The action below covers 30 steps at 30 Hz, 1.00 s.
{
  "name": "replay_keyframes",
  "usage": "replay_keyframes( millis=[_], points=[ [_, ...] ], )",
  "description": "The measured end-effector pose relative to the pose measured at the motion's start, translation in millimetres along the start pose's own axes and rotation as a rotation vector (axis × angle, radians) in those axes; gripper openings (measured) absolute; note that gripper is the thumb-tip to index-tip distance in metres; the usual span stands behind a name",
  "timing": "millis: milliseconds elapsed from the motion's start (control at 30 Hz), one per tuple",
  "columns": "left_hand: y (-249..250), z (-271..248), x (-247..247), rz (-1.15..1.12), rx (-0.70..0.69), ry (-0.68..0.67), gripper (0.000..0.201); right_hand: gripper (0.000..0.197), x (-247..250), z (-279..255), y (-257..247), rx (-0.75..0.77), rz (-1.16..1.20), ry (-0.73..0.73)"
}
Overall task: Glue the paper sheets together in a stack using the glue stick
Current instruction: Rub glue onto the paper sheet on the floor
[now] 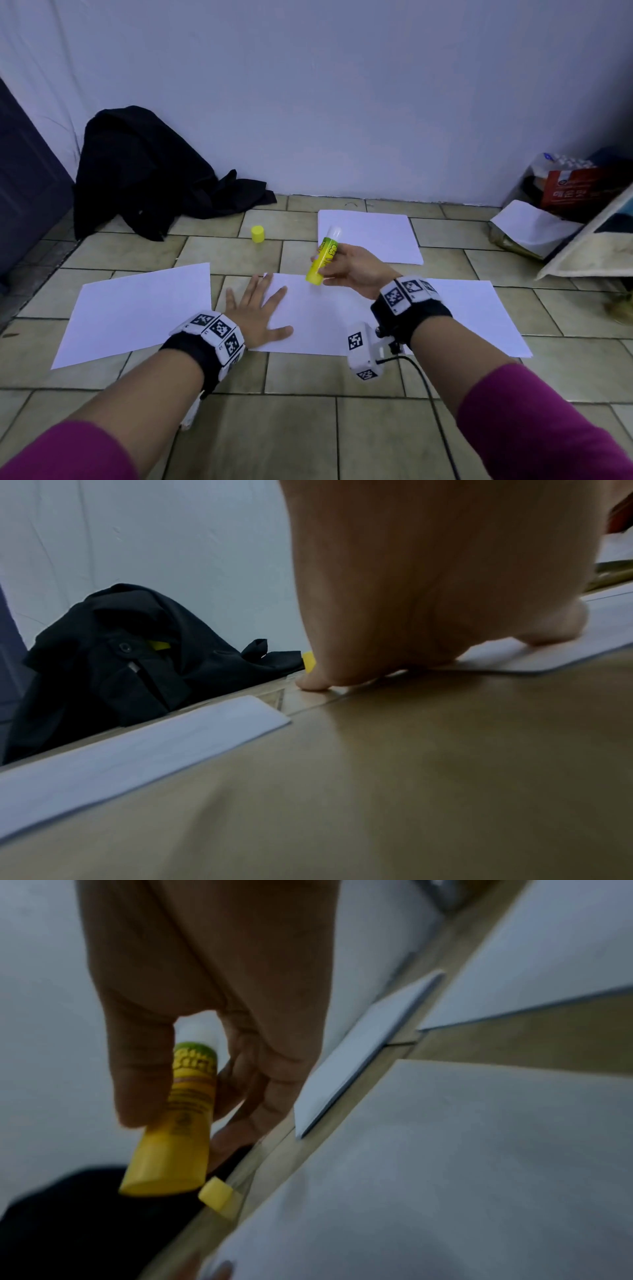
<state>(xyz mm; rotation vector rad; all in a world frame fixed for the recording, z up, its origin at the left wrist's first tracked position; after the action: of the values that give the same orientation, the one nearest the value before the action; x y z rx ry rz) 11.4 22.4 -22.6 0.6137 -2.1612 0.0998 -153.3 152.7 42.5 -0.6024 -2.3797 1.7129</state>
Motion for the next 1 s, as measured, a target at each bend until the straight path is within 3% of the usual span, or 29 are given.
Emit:
replay_keyframes(
  millis=[67,133,233,400,533,667,767,900,1000],
  points=[
    [0,2,0,0.0,-0.012,-0.013,0.146,0.021,-4,13,-4,-0.008,-0.218,0.119],
    [0,5,1,-0.006,-0.01,-0.033,0.153,0.02,-7,30,-5,0.011,-0.358,0.213],
    [1,5,6,-0.066,0.025,-0.052,0.134,0.022,-12,54,-6,0.044,-0.511,0.308],
    [0,5,10,-0.032,0.051,-0.093,0.129,0.032,-27,80,-14,0.062,-0.671,0.318],
    [1,5,12,-0.014,0.067,-0.101,0.128,0.015,-46,97,-19,0.046,-0.745,0.251],
    [1,6,11,-0.01,0.068,-0.088,0.118,0.01,-58,108,-19,0.003,-0.879,0.194],
    [0,7,9,-0.015,0.07,-0.088,0.128,0.037,-60,113,-18,0.023,-0.9,0.213],
    [-1,9,8,-0.017,0.077,-0.087,0.137,0.04,-61,116,-14,0.016,-0.871,0.242],
    [-2,7,8,-0.028,0.064,-0.087,0.117,0.055,-62,110,-13,-0.004,-0.809,0.285]
  ],
)
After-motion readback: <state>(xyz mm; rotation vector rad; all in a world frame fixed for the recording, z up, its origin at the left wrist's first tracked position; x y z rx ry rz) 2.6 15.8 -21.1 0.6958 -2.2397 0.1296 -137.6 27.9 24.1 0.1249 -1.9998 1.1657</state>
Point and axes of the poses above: each hand's wrist, its own z-axis towards the middle knuckle, its own x-axis out of the back of the hand, y = z × x, the point moved 1 cm from there along z, towards the middle knuckle, and after that the axes turned 8 degrees about -y, right-handed, at the moved point
